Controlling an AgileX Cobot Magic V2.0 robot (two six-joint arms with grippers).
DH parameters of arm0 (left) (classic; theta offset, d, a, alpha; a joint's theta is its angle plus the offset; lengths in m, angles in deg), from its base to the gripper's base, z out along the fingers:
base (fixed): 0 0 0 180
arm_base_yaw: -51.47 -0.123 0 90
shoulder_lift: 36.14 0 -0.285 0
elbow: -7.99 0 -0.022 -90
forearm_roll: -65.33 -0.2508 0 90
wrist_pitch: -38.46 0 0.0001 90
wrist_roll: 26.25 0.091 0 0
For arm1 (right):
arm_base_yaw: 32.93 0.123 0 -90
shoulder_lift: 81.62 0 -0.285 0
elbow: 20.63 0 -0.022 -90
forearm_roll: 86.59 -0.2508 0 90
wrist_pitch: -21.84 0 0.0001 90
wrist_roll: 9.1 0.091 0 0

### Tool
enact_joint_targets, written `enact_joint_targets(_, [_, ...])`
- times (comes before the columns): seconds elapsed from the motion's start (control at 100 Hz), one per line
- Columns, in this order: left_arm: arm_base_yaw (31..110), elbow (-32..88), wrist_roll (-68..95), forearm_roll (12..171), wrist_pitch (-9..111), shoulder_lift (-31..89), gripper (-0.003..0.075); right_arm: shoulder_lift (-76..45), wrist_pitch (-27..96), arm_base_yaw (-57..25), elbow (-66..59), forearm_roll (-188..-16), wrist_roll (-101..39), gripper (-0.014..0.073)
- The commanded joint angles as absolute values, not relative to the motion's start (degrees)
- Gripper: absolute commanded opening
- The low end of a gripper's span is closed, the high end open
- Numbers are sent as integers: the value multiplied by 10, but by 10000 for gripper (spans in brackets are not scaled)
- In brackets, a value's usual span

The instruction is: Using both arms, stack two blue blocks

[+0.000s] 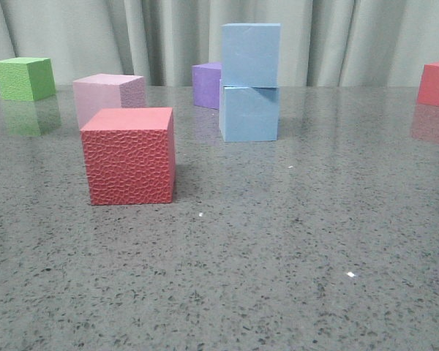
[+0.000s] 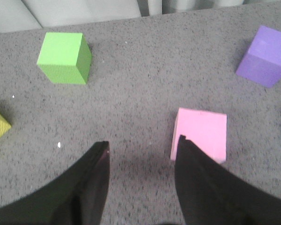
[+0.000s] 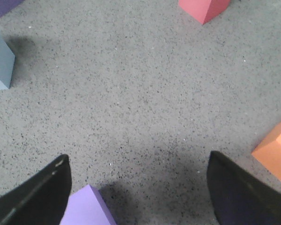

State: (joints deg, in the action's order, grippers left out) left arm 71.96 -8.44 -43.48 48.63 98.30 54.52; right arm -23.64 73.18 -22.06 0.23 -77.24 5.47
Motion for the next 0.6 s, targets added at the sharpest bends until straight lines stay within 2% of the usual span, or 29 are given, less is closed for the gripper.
enact_joint_targets(0.0, [718, -37, -448, 479, 924, 480, 314, -243, 711, -224, -11, -764, 51, 592])
enact_joint_targets(0.32, [718, 185, -546, 404, 881, 334, 314, -243, 720, -224, -11, -764, 51, 592])
enact_joint_targets(0.59, [718, 346, -585, 401, 872, 202, 314, -269, 710, -224, 21, -764, 50, 592])
